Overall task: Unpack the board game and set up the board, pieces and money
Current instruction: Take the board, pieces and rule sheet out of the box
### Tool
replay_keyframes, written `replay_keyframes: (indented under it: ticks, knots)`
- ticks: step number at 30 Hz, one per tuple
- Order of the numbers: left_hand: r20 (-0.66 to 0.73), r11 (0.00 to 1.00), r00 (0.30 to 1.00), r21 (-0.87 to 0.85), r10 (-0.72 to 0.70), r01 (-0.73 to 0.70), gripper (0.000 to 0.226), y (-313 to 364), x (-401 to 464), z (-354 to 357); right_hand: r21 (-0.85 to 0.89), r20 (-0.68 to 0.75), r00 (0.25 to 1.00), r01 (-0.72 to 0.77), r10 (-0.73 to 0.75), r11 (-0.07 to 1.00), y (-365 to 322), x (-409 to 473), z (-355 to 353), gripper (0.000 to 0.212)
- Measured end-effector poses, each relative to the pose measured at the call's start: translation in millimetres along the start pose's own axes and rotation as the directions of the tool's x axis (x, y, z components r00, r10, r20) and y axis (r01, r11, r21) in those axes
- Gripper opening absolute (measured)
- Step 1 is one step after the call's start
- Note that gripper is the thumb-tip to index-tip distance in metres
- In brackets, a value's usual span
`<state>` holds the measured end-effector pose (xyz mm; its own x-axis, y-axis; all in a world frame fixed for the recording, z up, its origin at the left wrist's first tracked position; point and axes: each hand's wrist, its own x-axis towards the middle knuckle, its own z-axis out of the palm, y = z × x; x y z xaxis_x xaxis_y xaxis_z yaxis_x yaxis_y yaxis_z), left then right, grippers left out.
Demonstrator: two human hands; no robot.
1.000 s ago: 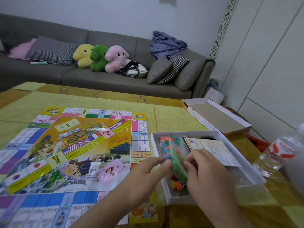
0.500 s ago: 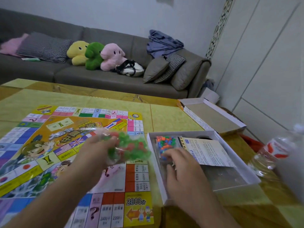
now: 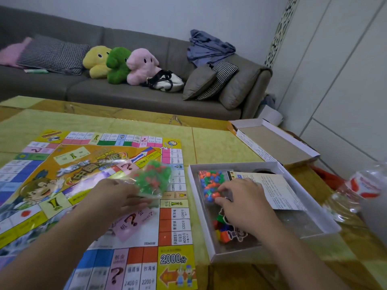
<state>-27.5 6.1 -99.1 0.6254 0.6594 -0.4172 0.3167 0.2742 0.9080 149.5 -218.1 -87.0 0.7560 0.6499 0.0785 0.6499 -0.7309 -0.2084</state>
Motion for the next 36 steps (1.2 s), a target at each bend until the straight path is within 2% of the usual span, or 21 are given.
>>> replay_keyframes:
  ticks: [4,6,8,10,13,17,19,20,21,22,23,24,25,26,27,28,29,31,33,36]
  knots:
    - [0.090,0.991,0.995,-0.122,-0.037,0.048,0.019,-1,1,13,-0.021,-0.067,0.998,0.015,-0.016,1.000,-3,2,5,0.017]
    - [0.108,0.995,0.993,-0.079,-0.052,0.061,0.024,-2,2,17,-0.014,-0.099,0.995,0.015,-0.016,1.000,-4,3,9,0.008]
    - [0.081,0.999,0.996,-0.024,-0.046,0.048,0.026,-4,3,21,0.020,-0.143,0.990,-0.019,0.022,1.000,-2,5,13,0.010]
    - [0.019,0.999,1.000,0.036,-0.021,0.021,0.027,-7,4,21,0.131,-0.190,0.979,-0.043,0.068,0.990,2,8,14,0.017]
    - [-0.014,0.981,0.999,0.190,0.051,-0.047,0.040,-13,3,20,0.425,-0.252,0.955,-0.038,0.159,0.905,4,10,7,0.018]
    - [0.005,0.832,0.986,0.536,0.169,-0.146,0.045,-20,-1,24,0.672,-0.293,0.920,0.006,0.259,0.741,-3,10,-5,0.011]
    - [-0.055,0.706,0.938,0.674,0.343,-0.219,0.042,-17,-5,26,0.763,-0.284,0.910,0.025,0.301,0.646,-9,8,-10,0.009]
    - [-0.057,0.668,0.900,0.691,0.432,-0.277,0.032,-13,-9,27,0.803,-0.276,0.908,0.037,0.315,0.595,-13,6,-14,0.008]
    - [-0.042,0.685,0.878,0.643,0.477,-0.341,0.019,-8,-16,29,0.829,-0.272,0.909,0.054,0.315,0.557,-18,1,-18,0.008]
    - [-0.009,0.767,0.891,0.513,0.453,-0.385,0.011,0,-24,33,0.837,-0.281,0.915,0.085,0.290,0.541,-25,-4,-22,0.008]
    - [0.053,0.879,0.930,0.312,0.363,-0.361,0.021,7,-33,38,0.828,-0.305,0.922,0.133,0.239,0.545,-32,-11,-24,0.007]
    - [0.153,0.964,0.958,0.070,0.243,-0.256,0.035,14,-41,43,0.811,-0.332,0.929,0.194,0.161,0.553,-40,-18,-24,0.007]
    - [0.269,0.989,0.955,-0.105,0.128,-0.103,0.051,19,-48,47,0.790,-0.344,0.937,0.254,0.061,0.558,-50,-27,-22,0.008]
    - [0.358,0.981,0.931,-0.196,0.069,0.003,0.060,24,-54,50,0.763,-0.337,0.940,0.307,-0.055,0.568,-59,-35,-19,0.012]
    - [0.402,0.969,0.913,-0.246,0.070,0.034,0.060,26,-57,50,0.718,-0.329,0.928,0.367,-0.177,0.591,-67,-41,-14,0.015]
    - [0.384,0.955,0.919,-0.295,0.089,0.031,0.053,27,-58,50,0.644,-0.326,0.898,0.439,-0.294,0.626,-73,-45,-8,0.016]
    - [0.311,0.940,0.944,-0.340,0.108,0.005,0.045,27,-57,47,0.549,-0.322,0.861,0.509,-0.394,0.663,-76,-47,0,0.016]
    - [0.147,0.911,0.986,-0.412,0.078,-0.011,0.029,26,-50,38,0.436,-0.279,0.820,0.572,-0.500,0.695,-75,-48,8,0.026]
    - [0.084,0.875,0.996,-0.484,0.021,0.022,0.021,25,-46,30,0.430,-0.269,0.828,0.560,-0.491,0.708,-74,-49,8,0.038]
    - [0.094,0.845,0.995,-0.530,-0.029,0.075,0.018,24,-45,22,0.490,-0.331,0.877,0.474,-0.348,0.731,-70,-52,5,0.037]
